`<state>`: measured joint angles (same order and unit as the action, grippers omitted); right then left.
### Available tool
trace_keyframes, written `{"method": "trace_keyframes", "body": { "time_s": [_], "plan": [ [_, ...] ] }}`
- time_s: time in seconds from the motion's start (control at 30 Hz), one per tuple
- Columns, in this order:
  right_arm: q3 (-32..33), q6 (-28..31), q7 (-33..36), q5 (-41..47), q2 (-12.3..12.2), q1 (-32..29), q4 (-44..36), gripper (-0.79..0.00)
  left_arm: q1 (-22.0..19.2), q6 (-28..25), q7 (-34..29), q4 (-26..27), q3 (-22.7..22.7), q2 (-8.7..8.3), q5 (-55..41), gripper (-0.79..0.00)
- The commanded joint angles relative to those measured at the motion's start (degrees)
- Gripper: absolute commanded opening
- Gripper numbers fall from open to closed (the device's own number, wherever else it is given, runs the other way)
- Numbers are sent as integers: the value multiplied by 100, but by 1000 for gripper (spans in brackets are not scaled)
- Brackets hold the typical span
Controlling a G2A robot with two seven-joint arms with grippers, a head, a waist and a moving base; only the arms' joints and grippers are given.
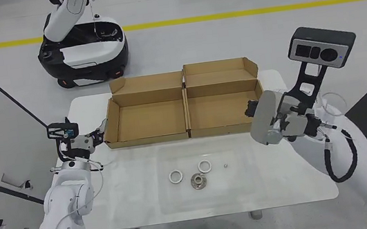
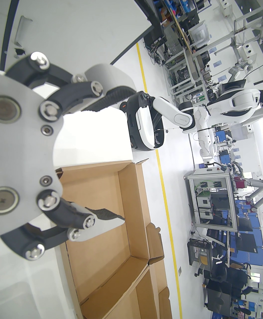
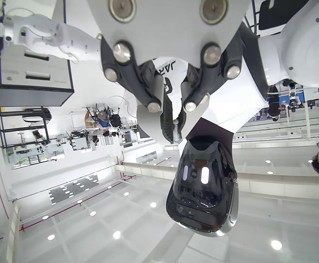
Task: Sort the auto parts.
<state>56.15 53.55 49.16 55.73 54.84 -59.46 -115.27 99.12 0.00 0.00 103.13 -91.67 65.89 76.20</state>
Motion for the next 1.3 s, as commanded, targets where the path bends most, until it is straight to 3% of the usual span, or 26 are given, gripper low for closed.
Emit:
{"method": "trace_keyframes", "body": {
  "time_s": [0.0,0.63,0.87,1.1,1.27],
  "plan": [
    [0,0,0,0,0,0,0,-785,0,0,0,0,0,0,0,0],
    [26,-81,-30,-77,-1,-11,9,-785,0,0,0,0,0,0,0,0],
    [1042,-775,-2,-958,-150,-550,275,-785,0,0,0,0,0,0,0,0],
    [2634,-1575,911,-1469,-423,-1365,639,-785,0,0,0,0,0,0,0,0],
    [3500,-2242,1711,-2168,-576,-1576,916,-785,0,0,0,0,0,0,0,0]
  ]
}}
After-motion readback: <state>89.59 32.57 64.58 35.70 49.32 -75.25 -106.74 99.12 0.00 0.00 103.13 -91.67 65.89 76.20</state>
